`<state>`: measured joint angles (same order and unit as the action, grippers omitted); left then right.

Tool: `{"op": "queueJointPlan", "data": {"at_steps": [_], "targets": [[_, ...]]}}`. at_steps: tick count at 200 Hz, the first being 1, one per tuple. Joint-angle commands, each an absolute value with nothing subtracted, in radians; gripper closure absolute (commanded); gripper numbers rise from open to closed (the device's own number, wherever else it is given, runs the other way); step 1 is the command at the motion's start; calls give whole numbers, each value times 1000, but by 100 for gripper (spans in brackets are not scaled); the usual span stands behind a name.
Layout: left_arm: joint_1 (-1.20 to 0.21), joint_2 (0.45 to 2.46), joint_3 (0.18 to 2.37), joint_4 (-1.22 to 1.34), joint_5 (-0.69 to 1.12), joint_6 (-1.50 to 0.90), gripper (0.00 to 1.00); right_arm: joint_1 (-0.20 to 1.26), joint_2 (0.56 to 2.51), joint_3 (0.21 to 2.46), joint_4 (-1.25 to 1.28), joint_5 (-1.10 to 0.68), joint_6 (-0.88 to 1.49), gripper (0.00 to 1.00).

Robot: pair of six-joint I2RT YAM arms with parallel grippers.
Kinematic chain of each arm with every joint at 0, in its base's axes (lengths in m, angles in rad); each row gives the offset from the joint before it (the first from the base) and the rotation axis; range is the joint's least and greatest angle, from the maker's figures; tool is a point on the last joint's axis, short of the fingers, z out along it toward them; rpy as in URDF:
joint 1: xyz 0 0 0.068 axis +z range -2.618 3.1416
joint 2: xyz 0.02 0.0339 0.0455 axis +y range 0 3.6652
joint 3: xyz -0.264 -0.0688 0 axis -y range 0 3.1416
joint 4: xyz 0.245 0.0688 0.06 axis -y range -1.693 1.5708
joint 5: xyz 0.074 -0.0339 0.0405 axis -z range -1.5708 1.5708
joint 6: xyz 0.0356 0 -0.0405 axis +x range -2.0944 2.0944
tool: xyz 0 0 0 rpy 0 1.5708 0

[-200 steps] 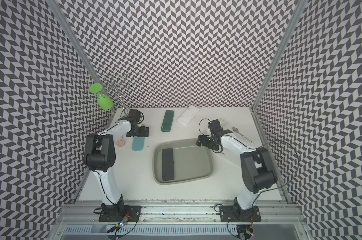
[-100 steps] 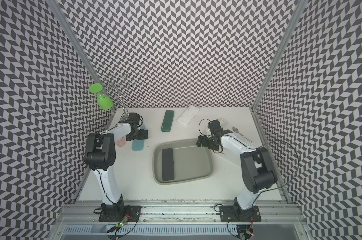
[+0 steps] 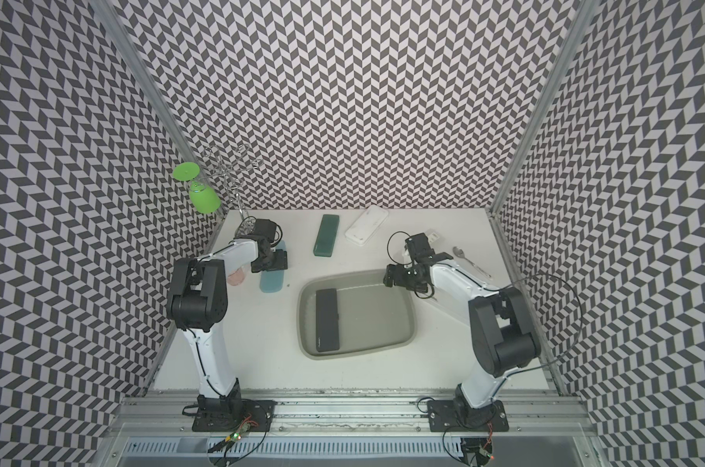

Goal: Put the pencil case into the storage box
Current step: Pick up the pencil case from the center of the board, then place the pencil case at the storage box.

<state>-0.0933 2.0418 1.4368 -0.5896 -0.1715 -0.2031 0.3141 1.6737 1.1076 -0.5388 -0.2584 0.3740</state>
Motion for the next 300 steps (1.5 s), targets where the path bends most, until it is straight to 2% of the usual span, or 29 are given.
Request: {"op": "queueJointPlan", "data": {"at_steps": [1, 32, 69, 117, 153, 237, 300], "targets": [[-115, 1980, 1465, -694, -215, -229, 27, 319, 1620, 1098, -517, -236, 364, 5], [-160, 1901, 1567, -824, -119, -333, 26, 312, 1589, 1097, -514, -220, 361, 5], [-333, 1775, 1619, -921, -115, -520, 25, 285, 1555, 1079, -495, -218, 356, 5], [-626, 1625, 1417, -810, -74, -880, 25, 229, 1497, 1020, -463, -228, 348, 5], [-784, 1688, 1358, -721, -76, -1001, 25, 204, 1472, 965, -447, -241, 336, 5], [-841, 1838, 1293, -628, -75, -1028, 24, 202, 1451, 908, -446, -235, 330, 5], [-882, 1833, 1285, -677, -87, -977, 24, 201, 1442, 909, -463, -212, 323, 5]]}}
